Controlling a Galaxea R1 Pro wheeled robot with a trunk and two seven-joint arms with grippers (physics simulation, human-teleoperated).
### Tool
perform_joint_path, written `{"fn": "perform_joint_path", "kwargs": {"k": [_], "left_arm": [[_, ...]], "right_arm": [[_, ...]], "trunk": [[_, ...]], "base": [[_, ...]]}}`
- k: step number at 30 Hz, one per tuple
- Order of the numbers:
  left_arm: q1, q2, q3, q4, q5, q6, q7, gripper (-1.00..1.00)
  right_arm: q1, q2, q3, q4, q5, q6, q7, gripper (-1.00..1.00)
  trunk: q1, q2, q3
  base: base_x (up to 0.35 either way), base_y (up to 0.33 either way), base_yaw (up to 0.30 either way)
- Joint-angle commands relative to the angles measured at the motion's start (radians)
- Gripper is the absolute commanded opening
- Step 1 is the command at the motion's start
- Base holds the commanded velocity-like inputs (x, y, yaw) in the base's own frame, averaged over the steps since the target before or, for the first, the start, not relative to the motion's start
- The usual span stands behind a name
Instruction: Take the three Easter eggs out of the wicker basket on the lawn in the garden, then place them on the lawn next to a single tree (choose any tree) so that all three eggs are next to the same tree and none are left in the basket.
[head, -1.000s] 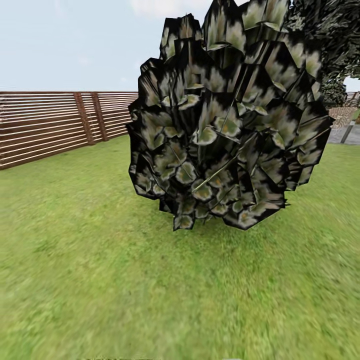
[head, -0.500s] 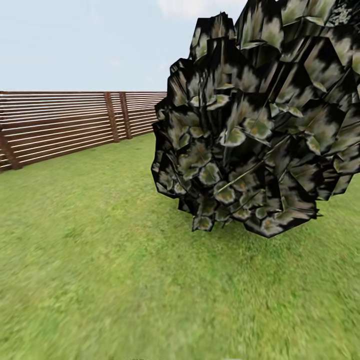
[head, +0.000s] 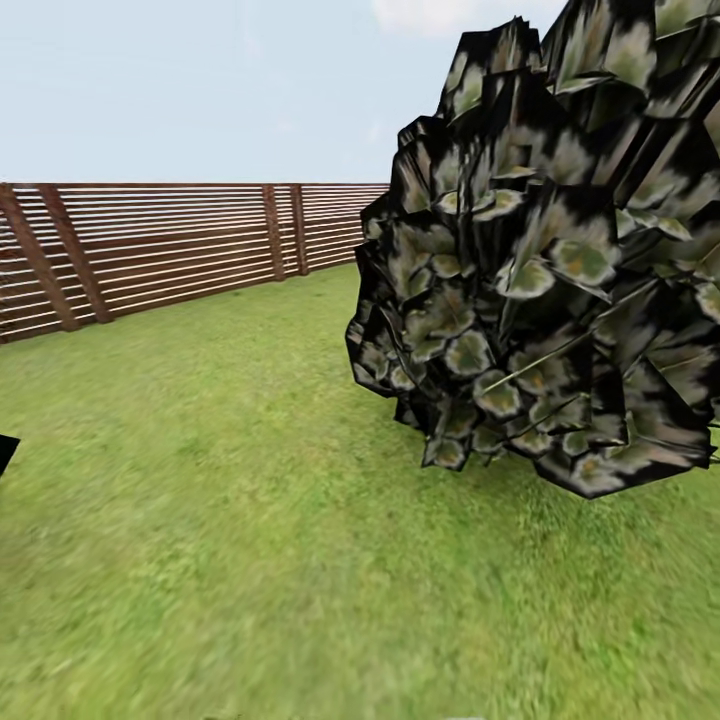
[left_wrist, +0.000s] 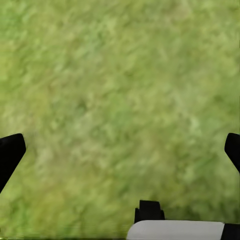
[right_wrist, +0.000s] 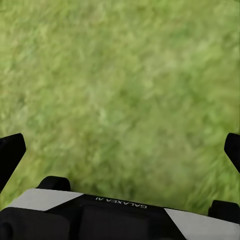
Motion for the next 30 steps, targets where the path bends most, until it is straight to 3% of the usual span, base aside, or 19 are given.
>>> {"fn": "perform_joint_path", "kwargs": {"k": [1,24,30], "left_arm": [[-0.001,0.0,-0.001,0.001,0.003,-0.003,0.002,1.0],[-0.001,0.0,0.007,0.002,0.004,-0.003,0.002,1.0],[-0.001,0.001,0.006,0.001,0.004,-0.005,-0.002,1.0]], "right_arm": [[0.0,0.0,0.001,-0.002,-0.007,0.006,0.001,1.0],[0.0,0.0,0.002,-0.002,-0.007,0.006,0.001,1.0],[0.0,0.0,0.001,-0.002,-0.007,0.006,0.001,1.0]], "trunk": [[0.0,-0.001,-0.001],[0.0,-0.001,-0.001],[0.0,-0.001,-0.001]], "base": [[0.0,0.0,0.289],[0.002,0.0,0.288],[0.173,0.0,0.147]]}}
